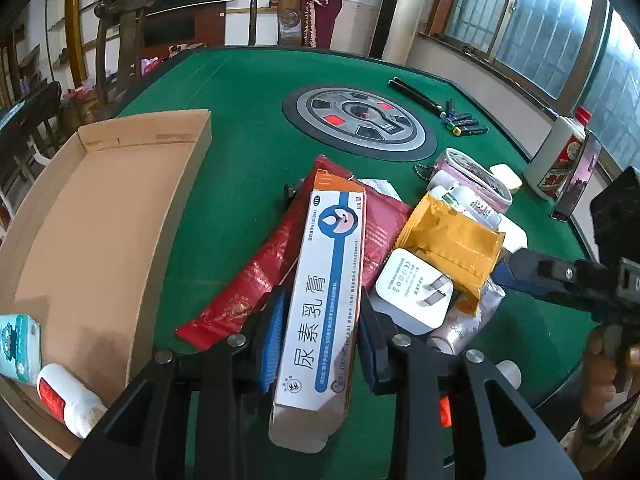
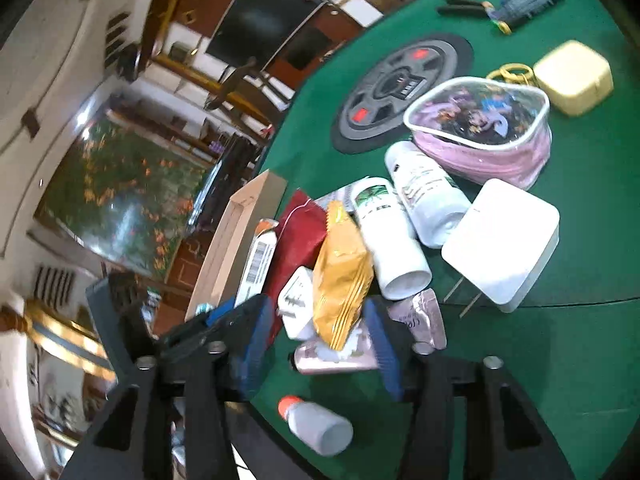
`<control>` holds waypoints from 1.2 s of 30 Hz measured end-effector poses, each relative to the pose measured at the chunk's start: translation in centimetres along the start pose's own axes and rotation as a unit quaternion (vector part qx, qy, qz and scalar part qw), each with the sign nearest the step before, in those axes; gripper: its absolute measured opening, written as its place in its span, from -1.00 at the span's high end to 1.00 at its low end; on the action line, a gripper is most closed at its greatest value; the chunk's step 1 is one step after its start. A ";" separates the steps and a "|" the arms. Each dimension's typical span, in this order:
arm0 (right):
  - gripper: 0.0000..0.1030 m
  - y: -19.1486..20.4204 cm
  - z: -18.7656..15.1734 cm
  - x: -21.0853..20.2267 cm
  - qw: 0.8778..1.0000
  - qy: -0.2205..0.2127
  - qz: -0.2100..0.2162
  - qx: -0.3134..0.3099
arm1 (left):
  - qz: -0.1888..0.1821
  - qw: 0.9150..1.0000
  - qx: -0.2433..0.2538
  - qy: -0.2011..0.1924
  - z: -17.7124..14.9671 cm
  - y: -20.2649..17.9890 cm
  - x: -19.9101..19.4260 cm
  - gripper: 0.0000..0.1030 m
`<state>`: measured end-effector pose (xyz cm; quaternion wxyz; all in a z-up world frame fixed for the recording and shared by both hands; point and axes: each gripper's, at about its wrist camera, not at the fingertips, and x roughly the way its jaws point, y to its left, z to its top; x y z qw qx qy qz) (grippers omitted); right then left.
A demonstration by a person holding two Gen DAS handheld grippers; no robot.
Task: Organize objects
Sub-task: 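Grasp the white-blue ointment box with the left gripper while the right grasps the yellow snack bag, then carry the ointment box with the left gripper while the right carries the snack bag toward the tray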
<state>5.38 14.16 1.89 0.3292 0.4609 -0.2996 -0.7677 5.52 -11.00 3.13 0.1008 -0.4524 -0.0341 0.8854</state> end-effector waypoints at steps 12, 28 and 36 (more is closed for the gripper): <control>0.43 0.6 0.6 2.5 0.998 -0.011 -0.042 -0.036 | -0.009 1.000 -0.005 -0.013 -0.4 0.2 -0.1 0.38; 0.45 2.1 0.8 0.6 0.994 -0.073 -0.018 -0.085 | -0.008 0.996 -0.052 -0.066 -0.6 2.5 -2.8 0.50; 0.45 2.7 0.5 0.4 0.992 -0.079 -0.016 -0.093 | 0.005 0.992 -0.065 -0.106 -0.8 3.9 -6.9 0.50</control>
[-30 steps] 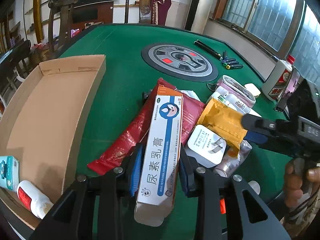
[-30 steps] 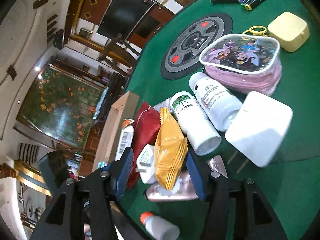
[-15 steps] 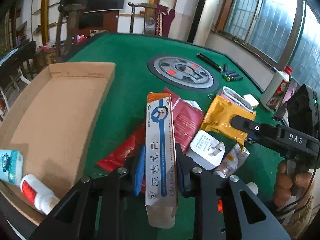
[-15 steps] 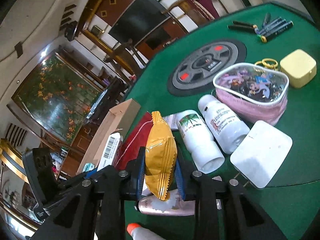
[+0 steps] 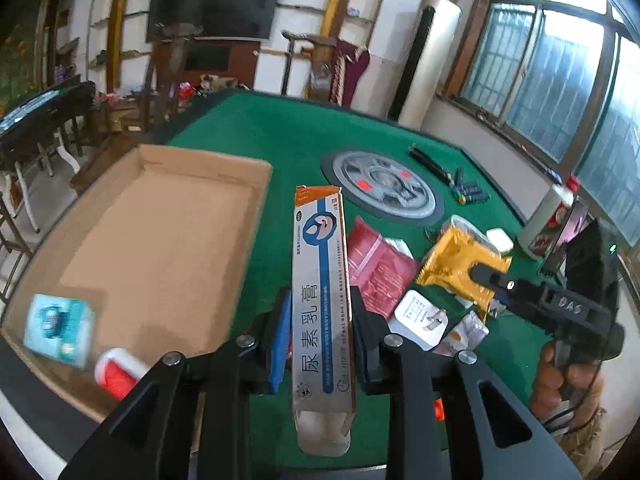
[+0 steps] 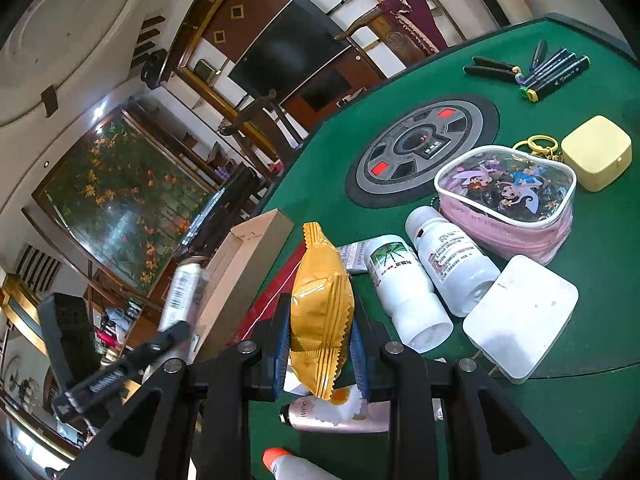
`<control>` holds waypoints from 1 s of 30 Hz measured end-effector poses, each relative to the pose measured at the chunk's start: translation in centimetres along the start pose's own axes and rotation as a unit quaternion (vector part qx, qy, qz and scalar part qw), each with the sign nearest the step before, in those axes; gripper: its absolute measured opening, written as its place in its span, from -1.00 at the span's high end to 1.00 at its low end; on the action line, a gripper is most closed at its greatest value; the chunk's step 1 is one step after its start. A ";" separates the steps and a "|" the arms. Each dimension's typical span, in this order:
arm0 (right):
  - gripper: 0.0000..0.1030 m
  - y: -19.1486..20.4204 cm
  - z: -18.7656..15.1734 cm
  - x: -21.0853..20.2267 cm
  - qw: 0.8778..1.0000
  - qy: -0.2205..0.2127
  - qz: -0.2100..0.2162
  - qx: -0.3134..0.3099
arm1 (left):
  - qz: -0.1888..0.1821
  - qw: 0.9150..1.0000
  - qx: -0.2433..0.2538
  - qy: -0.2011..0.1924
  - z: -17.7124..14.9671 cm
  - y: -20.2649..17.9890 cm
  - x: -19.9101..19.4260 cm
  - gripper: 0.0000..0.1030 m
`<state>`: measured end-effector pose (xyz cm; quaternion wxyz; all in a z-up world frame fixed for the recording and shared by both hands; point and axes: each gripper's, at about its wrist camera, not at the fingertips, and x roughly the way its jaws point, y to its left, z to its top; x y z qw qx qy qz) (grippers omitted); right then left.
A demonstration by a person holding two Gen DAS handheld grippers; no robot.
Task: Organize objects
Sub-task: 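Carry the ointment box with the left gripper while the right carries the snack bag toward the tray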
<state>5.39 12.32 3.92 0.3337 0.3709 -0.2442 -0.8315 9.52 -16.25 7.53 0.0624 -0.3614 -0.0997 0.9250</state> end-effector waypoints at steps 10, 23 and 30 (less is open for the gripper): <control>0.45 1.2 0.0 0.2 1.000 -0.001 0.003 -0.029 | 0.073 0.995 -0.038 -0.058 0.6 5.4 -6.7 0.50; 0.45 2.1 -0.5 0.2 0.999 0.005 0.010 -0.034 | 0.105 0.991 -0.066 -0.045 1.1 9.7 -6.5 0.50; 0.45 3.6 -1.0 0.7 0.998 0.019 0.026 -0.046 | 0.098 0.993 -0.072 -0.016 2.1 11.9 -3.3 0.50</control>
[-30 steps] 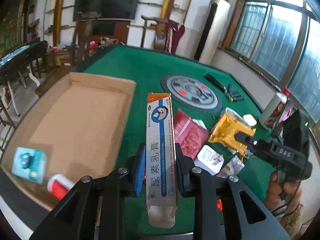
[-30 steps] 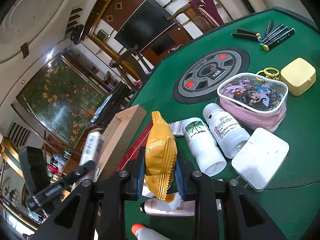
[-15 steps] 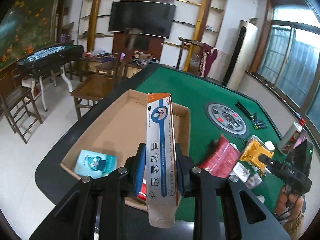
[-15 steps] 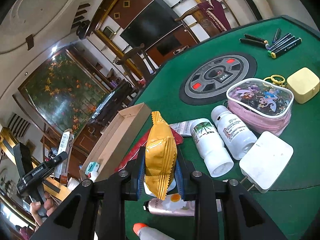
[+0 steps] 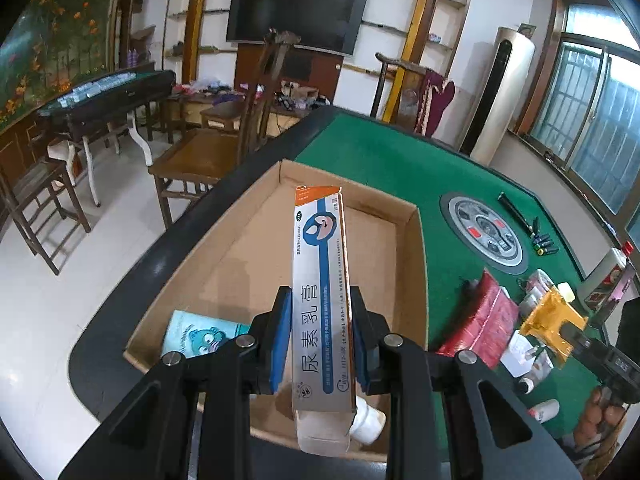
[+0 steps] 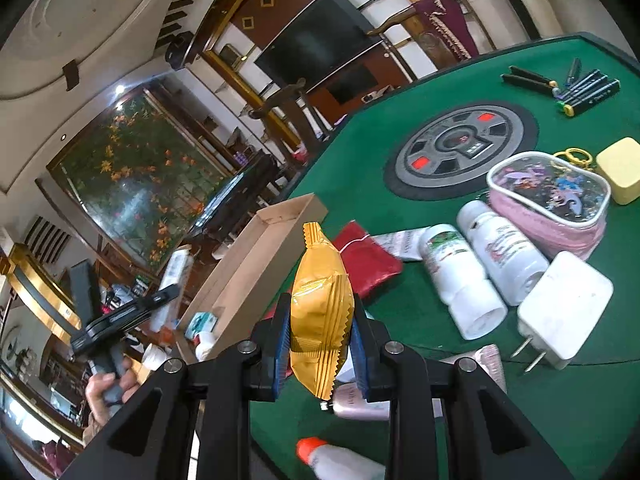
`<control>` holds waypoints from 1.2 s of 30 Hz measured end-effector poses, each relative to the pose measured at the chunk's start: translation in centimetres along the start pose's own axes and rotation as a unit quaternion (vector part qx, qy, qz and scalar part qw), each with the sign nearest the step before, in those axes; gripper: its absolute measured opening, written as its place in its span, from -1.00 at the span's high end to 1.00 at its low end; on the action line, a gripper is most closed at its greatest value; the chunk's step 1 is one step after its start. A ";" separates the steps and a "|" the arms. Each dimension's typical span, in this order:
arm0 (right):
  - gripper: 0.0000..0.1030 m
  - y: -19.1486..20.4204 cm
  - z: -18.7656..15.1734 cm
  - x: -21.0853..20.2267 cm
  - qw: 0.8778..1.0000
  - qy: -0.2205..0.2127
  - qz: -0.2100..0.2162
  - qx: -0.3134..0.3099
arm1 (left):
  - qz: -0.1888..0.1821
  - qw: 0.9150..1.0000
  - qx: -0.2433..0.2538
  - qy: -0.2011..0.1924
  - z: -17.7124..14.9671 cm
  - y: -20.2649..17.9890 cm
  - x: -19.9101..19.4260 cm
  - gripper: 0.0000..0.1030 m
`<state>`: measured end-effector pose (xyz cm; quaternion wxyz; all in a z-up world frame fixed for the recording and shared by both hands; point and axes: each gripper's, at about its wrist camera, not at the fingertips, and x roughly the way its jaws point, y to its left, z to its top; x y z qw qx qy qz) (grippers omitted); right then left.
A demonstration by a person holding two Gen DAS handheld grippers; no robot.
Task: Organize objects
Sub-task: 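Carry the ointment box with the left gripper while the right carries the snack bag toward the tray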
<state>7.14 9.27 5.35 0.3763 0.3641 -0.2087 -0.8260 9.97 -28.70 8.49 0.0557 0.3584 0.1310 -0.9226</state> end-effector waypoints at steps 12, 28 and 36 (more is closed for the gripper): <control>0.45 2.5 -0.5 2.0 0.999 0.028 0.008 -0.025 | 0.014 0.999 0.024 0.029 1.2 -0.1 3.9 0.50; 0.45 7.6 -0.9 6.1 0.995 0.066 0.040 -0.070 | 0.063 0.994 0.063 0.057 3.5 1.7 7.0 0.50; 0.45 9.4 -0.8 7.4 0.993 0.076 0.045 -0.083 | 0.093 0.988 0.092 0.084 3.8 2.1 9.1 0.50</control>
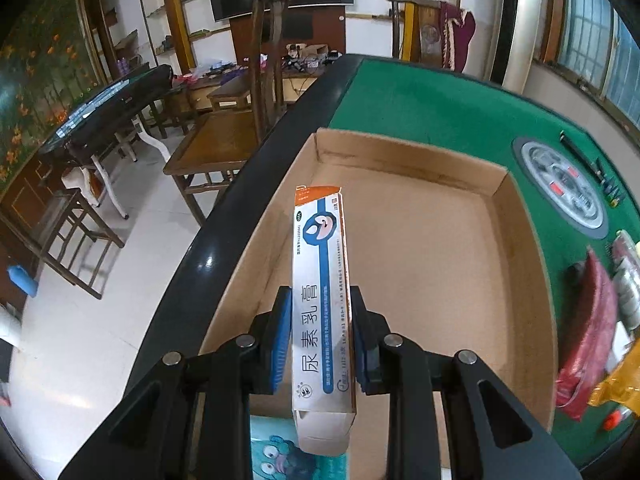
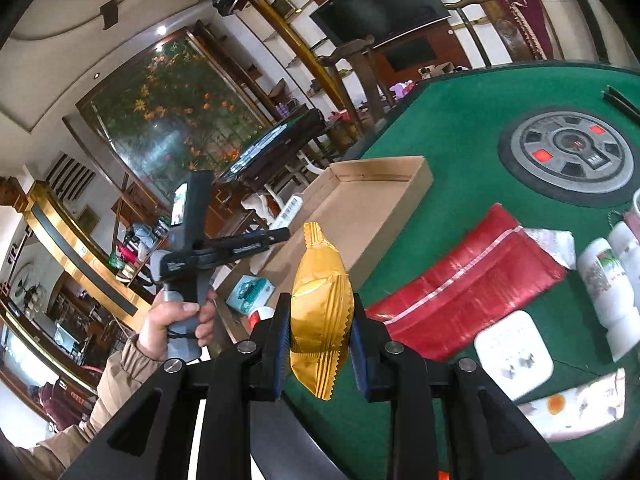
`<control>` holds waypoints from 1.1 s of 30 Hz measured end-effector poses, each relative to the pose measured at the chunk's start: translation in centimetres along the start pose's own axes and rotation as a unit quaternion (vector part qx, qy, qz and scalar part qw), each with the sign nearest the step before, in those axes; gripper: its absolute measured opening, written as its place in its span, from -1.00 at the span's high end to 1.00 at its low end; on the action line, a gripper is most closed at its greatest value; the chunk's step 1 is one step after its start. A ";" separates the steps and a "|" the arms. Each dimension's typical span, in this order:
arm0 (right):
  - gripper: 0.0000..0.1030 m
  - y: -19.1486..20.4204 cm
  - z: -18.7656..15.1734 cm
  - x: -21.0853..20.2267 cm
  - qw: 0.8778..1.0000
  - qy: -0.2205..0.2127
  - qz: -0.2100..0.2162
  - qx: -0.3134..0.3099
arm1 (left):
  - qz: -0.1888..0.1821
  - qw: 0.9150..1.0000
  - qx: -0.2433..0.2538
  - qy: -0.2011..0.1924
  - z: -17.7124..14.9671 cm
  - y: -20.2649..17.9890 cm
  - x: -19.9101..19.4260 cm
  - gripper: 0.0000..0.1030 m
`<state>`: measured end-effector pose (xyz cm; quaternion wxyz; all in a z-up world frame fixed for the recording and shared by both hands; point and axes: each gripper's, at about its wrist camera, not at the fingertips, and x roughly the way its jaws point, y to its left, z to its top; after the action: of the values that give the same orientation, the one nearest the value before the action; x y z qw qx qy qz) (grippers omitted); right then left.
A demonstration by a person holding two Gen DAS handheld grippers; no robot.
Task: Organize objects
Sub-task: 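Carry the ointment box with the left gripper while the right carries the snack bag toward the tray, then lower both held items into the tray and open both grippers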
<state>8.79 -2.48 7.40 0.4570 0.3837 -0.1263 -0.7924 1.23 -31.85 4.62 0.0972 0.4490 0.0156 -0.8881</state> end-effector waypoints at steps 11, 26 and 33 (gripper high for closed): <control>0.45 3.2 1.8 4.6 0.999 0.028 0.009 -0.020 | 0.026 0.999 0.035 0.023 -0.2 0.8 1.9 0.50; 0.44 3.6 2.1 10.9 0.997 0.078 0.006 0.002 | 0.040 0.997 0.060 0.039 -0.1 1.0 2.4 0.44; 0.44 3.3 1.7 13.5 0.994 0.105 0.008 0.015 | 0.016 0.998 0.041 0.036 -0.6 1.9 1.6 0.41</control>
<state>5.75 -15.67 3.69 0.4682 0.4709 -0.0920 -0.7420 1.10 -33.92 3.07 0.0921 0.4847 -0.0242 -0.8695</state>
